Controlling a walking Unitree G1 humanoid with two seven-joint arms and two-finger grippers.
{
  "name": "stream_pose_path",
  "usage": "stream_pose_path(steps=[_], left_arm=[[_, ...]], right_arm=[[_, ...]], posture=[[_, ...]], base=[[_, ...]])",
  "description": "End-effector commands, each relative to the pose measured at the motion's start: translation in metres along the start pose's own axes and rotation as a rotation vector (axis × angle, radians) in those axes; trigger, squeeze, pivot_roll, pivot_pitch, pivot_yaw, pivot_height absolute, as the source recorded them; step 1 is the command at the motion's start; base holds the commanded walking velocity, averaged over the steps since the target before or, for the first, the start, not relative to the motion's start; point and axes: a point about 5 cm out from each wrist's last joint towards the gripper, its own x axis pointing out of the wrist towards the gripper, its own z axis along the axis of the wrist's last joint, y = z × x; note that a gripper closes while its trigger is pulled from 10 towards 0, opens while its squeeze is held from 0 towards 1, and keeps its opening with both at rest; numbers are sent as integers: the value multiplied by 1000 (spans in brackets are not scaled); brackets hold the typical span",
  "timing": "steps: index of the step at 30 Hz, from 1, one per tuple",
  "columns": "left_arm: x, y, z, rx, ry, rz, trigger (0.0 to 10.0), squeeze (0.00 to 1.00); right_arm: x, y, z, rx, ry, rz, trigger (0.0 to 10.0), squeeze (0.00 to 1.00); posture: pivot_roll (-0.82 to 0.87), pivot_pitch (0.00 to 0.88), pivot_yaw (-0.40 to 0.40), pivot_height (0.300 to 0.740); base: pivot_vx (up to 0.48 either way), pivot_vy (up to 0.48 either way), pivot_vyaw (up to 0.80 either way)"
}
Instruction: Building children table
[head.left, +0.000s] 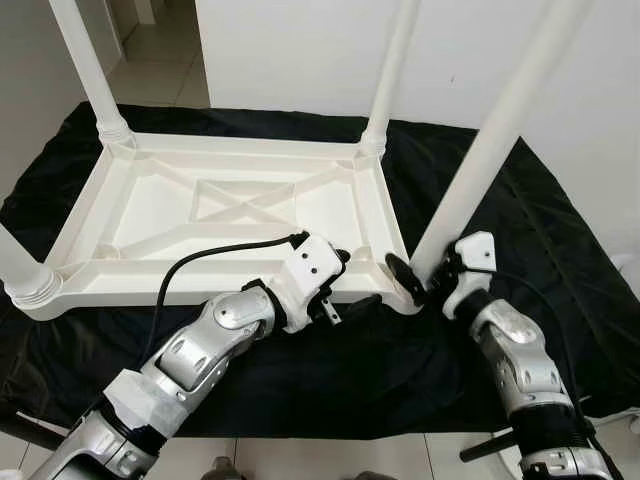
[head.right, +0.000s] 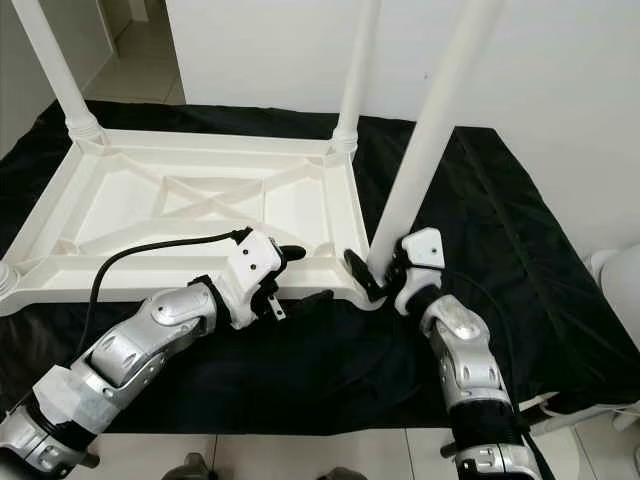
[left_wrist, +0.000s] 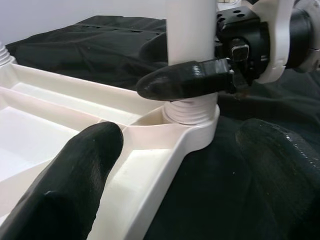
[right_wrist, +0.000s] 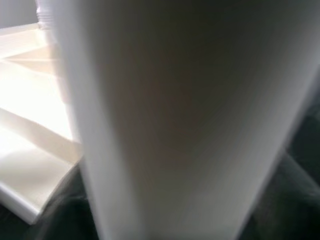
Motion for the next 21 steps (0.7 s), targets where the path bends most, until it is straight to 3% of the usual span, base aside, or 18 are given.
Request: stream_pose_path(steps=[1,2,3,10,11,17,21], left_arm=[[-1,-17,4,19,-9,-322,10000,0],[-1,-17,4,22,-10,-321,10000,0],[0,-18,4,21,-10,-321,10000,0],[0,-21,4,15,-9,-318,10000,0],[0,-21,3,13,-8,-317,10000,0],[0,-22,3,12,-7,-316,10000,0],[1,-22,2,7,-4,-317,10000,0]], right_arm=[[-1,-1,-3,-11,22,11,4627,0],[1,-1,-3,-13,22,25,3569,0],[0,0,-5,-6,31,42,0,0],[-6,5,-15,22,59,55,0,0],[-9,7,-18,32,66,45,10000,0],[-12,7,-21,57,69,11,10000,0],[-12,5,-20,71,71,-134,10000,0]], posture=[[23,0,-37,740],[23,0,-41,740],[24,0,-45,740],[23,0,-54,740],[21,0,-55,740],[20,0,-58,740],[16,0,-60,740]], base=[[0,0,0],[0,0,0],[0,0,0],[0,0,0],[0,0,0],[0,0,0],[0,0,0]])
